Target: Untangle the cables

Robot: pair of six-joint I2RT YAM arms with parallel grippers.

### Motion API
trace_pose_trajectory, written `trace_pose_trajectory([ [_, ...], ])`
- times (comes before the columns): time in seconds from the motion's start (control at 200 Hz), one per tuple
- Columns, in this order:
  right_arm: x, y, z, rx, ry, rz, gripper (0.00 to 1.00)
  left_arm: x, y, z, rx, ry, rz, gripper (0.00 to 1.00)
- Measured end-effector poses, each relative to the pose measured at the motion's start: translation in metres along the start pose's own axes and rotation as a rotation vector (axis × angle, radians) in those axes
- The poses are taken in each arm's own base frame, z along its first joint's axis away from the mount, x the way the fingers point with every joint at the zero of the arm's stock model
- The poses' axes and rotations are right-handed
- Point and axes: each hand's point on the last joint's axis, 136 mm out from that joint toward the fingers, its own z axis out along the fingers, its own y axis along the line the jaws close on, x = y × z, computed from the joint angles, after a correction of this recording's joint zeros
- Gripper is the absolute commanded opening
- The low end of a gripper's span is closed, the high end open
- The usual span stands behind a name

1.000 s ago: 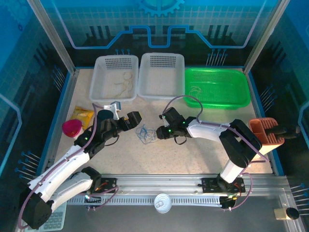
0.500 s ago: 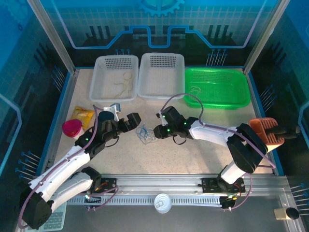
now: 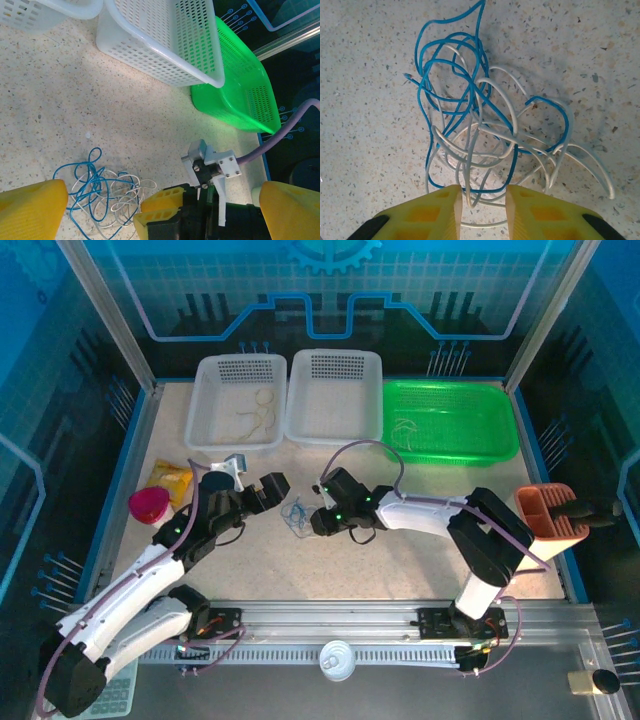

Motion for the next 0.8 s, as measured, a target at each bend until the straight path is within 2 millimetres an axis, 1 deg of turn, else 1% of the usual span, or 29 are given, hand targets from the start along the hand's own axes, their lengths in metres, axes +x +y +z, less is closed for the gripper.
trace_pose_trajectory([
  [0.125, -0.002, -0.001, 0.002, 0.008, -0.002, 0.000, 0.23, 0.000, 0.000, -0.001, 0.000, 0.000, 0.000, 0.99],
  [0.255, -0.007, -0.001, 0.005, 0.014, -0.011, 0.000, 0.22, 0.000, 0.000, -0.002, 0.001, 0.000, 0.000, 0.99],
  [0.29, -0.007, -0.001, 0.005, 0.013, -0.012, 0.000, 0.20, 0.001, 0.001, -0.002, -0.001, 0.000, 0.000, 0.99],
  [0.36, -0.009, -0.001, 0.007, 0.014, -0.011, 0.002, 0.18, 0.002, 0.003, -0.001, -0.005, 0.004, -0.001, 0.99],
  [0.5, -0.008, -0.002, 0.011, 0.017, -0.004, 0.004, 0.00, 0.003, 0.004, -0.001, -0.007, 0.007, -0.001, 0.99],
  [0.59, -0.009, -0.001, 0.010, 0.015, -0.007, 0.007, 0.00, 0.004, 0.004, -0.001, -0.008, 0.007, -0.001, 0.99],
  [0.685, -0.010, 0.001, 0.004, 0.012, -0.011, 0.005, 0.00, 0.004, 0.004, -0.001, -0.007, 0.007, -0.001, 0.99],
  [0.8, -0.022, 0.009, -0.019, -0.016, -0.053, -0.002, 0.00, 0.003, 0.004, -0.001, -0.007, 0.006, -0.001, 0.99],
])
